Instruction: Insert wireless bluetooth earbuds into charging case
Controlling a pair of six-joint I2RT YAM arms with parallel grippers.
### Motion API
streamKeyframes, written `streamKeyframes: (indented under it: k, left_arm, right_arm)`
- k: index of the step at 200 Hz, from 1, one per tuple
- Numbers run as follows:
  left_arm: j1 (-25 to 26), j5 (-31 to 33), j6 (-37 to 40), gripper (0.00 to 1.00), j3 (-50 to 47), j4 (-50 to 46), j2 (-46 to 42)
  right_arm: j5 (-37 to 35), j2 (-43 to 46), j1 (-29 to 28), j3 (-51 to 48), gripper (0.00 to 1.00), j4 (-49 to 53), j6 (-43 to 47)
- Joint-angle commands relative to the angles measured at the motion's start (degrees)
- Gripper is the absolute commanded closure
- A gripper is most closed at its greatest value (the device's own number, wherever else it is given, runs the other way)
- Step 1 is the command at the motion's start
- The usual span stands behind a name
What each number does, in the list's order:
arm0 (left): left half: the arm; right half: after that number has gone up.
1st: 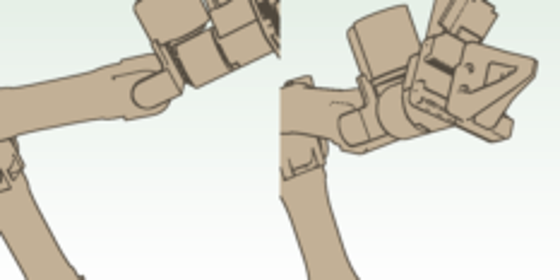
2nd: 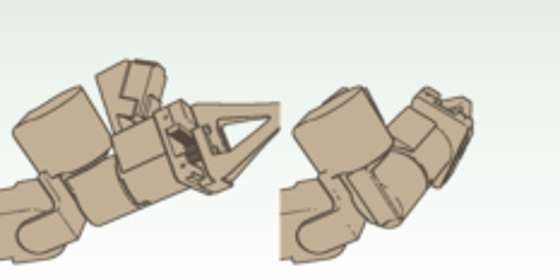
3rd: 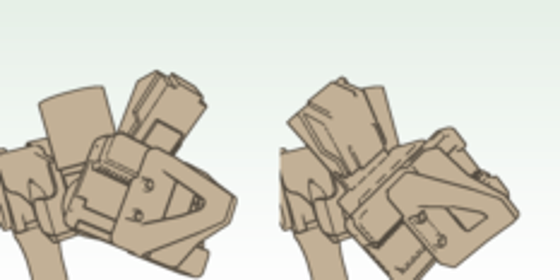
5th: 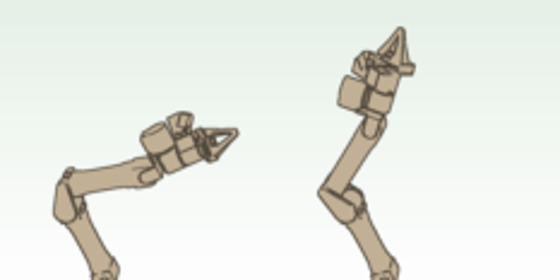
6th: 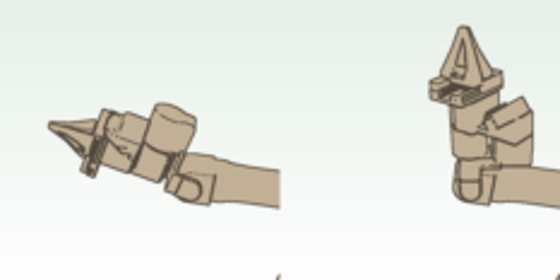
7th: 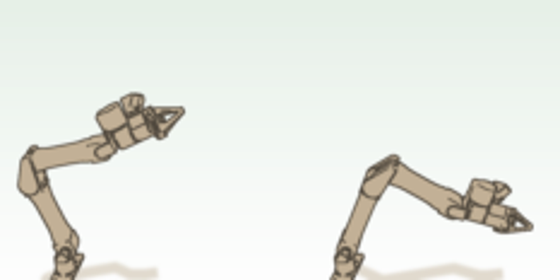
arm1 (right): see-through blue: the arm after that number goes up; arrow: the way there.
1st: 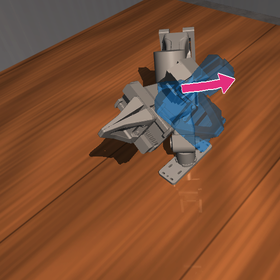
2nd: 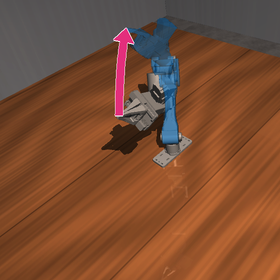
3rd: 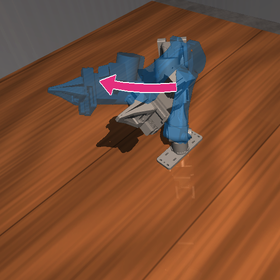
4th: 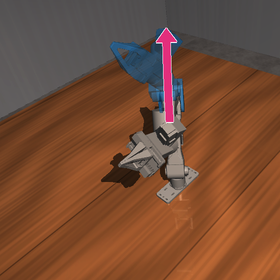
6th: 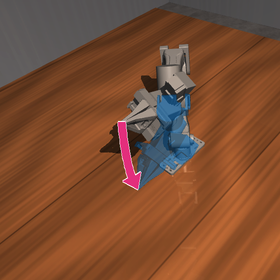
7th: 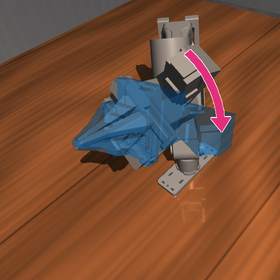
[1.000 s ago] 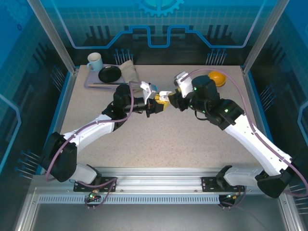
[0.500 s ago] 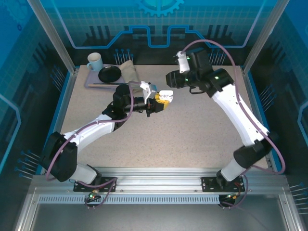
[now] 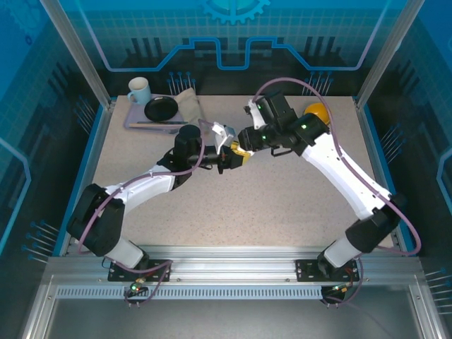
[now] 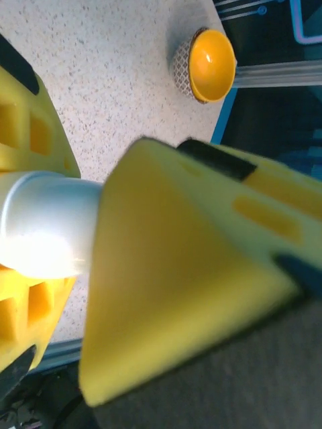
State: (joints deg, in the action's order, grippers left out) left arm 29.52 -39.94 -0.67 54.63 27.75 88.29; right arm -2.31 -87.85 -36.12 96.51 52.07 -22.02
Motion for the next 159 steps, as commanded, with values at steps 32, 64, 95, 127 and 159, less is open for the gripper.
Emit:
streamKeyframes:
  k: [32, 64, 95, 127, 159]
  left_arm:
    - [-1.2, 3.5, -4.2, 1.0, 2.0, 6.3, 1.8]
    - [-1.1, 5.2, -12.6, 1.0, 2.9, 6.4, 7.6]
    - [-0.8, 4.8, -31.3, 1.0, 9.5, -2.5, 18.0]
    - [1.6, 4.2, -45.4, 1.0, 11.9, -6.4, 26.3]
    - [2.8, 6.8, -47.9, 1.0, 12.2, -14.1, 28.6]
  right_arm:
    - [-1.3, 8.1, 1.9, -11.7, 0.63, -0.4, -7.4]
    - [-0.1, 10.8, 12.0, -17.1, 0.59, -2.2, -13.2]
    - [-0.1, 12.1, 16.7, -23.4, 0.58, -3.4, -15.3]
    - [-1.8, 13.8, 18.3, -28.9, 0.57, -4.7, -16.5]
    - [-3.0, 15.7, 19.2, -32.7, 0.56, -5.5, -17.1]
